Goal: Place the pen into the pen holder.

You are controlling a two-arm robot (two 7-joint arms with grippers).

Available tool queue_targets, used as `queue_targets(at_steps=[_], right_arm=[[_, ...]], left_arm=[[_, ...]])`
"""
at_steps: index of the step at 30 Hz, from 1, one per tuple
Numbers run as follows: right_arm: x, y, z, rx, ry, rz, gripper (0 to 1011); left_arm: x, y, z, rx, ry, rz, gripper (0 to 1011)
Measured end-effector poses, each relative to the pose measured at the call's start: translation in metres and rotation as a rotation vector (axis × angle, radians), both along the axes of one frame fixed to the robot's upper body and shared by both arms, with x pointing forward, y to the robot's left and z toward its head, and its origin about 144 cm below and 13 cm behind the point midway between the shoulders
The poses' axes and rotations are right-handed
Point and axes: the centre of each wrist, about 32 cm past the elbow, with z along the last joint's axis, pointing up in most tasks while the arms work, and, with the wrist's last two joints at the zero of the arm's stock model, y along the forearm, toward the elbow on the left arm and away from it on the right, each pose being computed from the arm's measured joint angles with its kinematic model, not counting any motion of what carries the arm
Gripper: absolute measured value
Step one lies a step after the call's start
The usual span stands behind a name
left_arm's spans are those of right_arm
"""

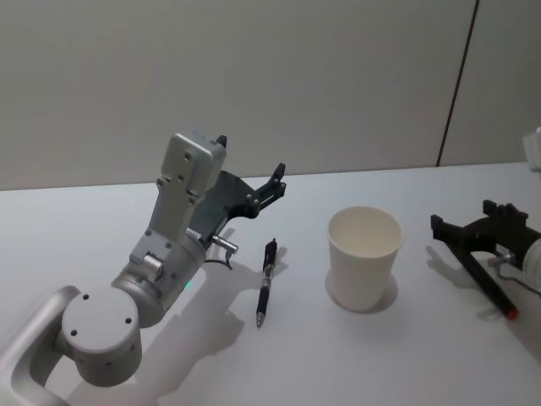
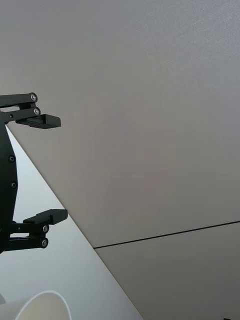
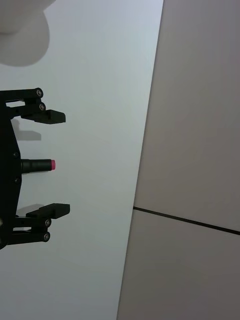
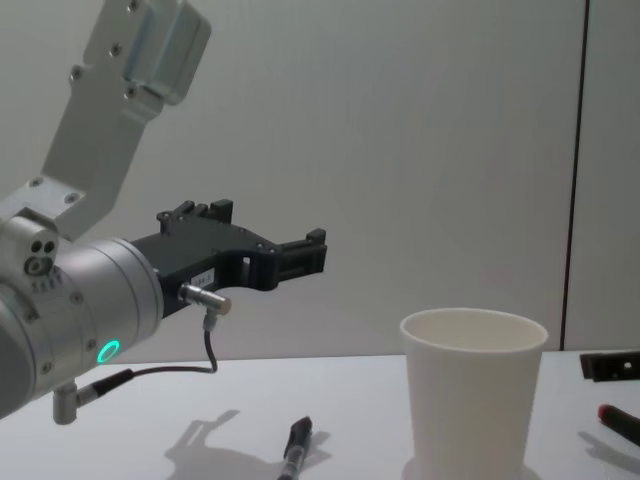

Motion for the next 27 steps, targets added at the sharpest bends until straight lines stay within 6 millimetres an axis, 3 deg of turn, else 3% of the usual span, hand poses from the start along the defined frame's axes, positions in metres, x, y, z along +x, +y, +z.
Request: queue_targets(at_steps=[27], right_arm=[[0.007,0.008,-0.032,0.015,0.078,-0.03,1001]], left_arm=[[0.0,0.0,0.0,0.0,0.0,0.0,1001]])
